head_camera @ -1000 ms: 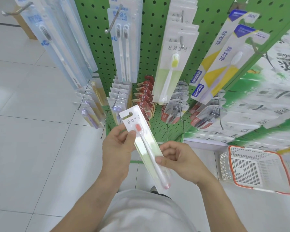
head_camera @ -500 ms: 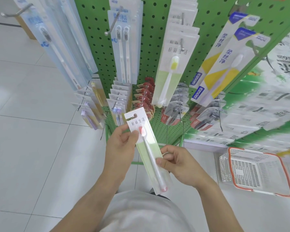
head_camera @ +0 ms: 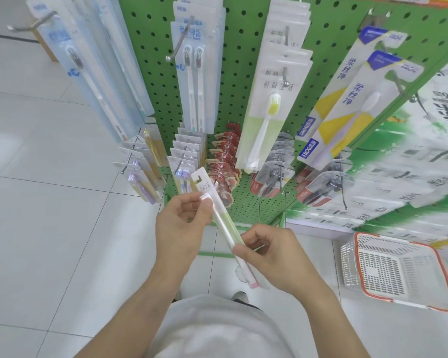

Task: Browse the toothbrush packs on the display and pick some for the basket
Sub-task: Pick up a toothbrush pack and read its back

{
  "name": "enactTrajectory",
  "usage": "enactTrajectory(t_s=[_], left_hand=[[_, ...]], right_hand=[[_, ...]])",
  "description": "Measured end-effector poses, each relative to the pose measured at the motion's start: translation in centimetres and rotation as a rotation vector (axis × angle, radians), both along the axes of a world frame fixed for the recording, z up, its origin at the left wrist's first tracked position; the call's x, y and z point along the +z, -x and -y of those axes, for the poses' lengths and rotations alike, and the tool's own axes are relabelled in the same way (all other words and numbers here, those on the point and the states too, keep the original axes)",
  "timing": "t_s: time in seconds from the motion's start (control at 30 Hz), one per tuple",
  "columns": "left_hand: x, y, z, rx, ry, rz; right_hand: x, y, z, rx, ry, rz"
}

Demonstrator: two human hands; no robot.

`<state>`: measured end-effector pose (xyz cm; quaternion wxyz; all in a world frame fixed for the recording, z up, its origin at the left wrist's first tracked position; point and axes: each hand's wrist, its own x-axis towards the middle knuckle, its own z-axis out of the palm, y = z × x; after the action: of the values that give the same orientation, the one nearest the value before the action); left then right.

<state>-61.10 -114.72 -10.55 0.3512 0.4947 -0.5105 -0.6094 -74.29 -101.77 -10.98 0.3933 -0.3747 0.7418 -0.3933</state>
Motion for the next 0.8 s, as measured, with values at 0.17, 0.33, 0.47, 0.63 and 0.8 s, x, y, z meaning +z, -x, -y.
enactTrajectory(t_s=[0.17, 0.33, 0.47, 0.63, 0.8], left_hand=[[0.1, -0.1, 0.0, -0.023, -0.060, -0.118], [0.3, -0.2, 0.1, -0.089, -0.124, -0.215], [0.4, -0.3, 0.4, -0.103, -0.161, -0.237], [1.0, -0.6, 0.3, -0.053, -0.239, -0.276], [0.2, -1.1, 0.6, 0.039, -0.066, -0.079]], right_hand=[[-0.4, 0.3, 0.1, 0.020, 0.051, 0.004], [-0.8, 0.5, 0.5, 0.033, 0.091, 0.090], [-1.0, 0.2, 0.8, -0.030, 0.114, 0.092], [-1.0, 0.3, 0.9, -0.104, 0.092, -0.083], [-0.2, 0.7, 0.6, -0.074, 0.104, -0.295]])
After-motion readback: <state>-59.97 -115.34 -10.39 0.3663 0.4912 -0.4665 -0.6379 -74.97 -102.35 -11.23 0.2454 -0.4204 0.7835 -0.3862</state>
